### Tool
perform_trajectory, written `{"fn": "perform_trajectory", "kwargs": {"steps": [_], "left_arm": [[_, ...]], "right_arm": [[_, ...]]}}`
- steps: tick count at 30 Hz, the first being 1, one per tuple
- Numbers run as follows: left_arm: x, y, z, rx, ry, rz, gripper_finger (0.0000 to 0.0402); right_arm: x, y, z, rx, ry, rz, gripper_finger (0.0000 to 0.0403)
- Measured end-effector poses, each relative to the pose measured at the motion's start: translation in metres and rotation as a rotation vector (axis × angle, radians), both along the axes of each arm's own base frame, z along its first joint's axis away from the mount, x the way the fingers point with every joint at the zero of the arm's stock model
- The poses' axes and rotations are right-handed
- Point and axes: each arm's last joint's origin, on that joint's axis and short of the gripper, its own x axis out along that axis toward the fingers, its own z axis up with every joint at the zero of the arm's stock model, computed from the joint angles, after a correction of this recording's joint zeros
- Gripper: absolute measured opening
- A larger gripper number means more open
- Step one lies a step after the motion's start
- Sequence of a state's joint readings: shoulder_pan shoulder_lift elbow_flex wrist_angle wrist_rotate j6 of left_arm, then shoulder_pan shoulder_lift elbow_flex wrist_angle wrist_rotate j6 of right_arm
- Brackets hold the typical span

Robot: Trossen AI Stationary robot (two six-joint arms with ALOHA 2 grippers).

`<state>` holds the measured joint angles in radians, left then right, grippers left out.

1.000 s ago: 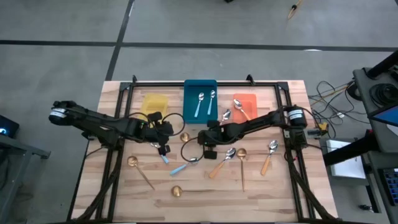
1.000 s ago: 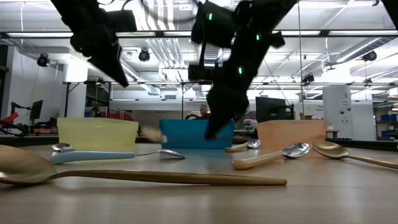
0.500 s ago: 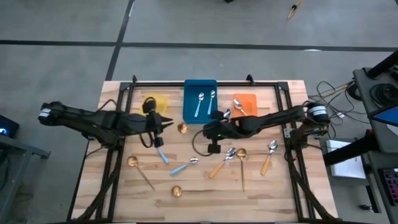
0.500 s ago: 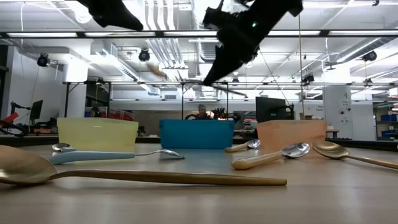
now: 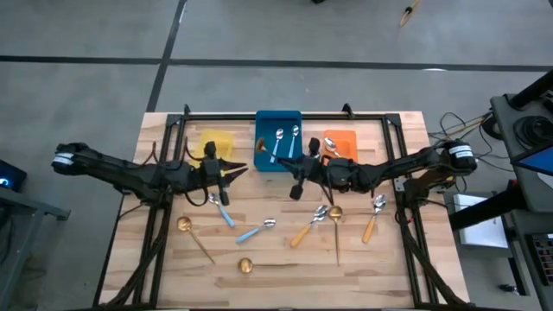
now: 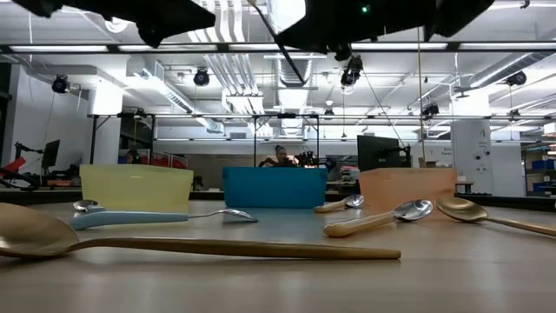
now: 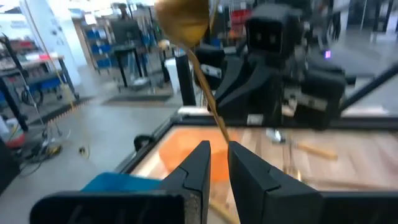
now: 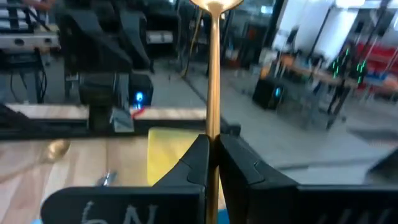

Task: Sort silverware by color (type)
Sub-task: Put the gold spoon into the yellow bin

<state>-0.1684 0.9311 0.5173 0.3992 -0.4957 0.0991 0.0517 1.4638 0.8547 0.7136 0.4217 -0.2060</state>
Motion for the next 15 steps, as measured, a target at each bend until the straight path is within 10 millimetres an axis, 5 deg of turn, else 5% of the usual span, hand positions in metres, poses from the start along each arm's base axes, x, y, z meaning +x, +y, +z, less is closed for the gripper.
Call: {"fn": "perform_trajectory", "kwargs": {"steps": [15], "left_arm": [[0.026,-0.001,-0.007,0.015,-0.123,0.022,0.0038]], "right_arm": [[0.04,0.007,-0.001,-0.094,-0.1,0.006,0.0012]]}}
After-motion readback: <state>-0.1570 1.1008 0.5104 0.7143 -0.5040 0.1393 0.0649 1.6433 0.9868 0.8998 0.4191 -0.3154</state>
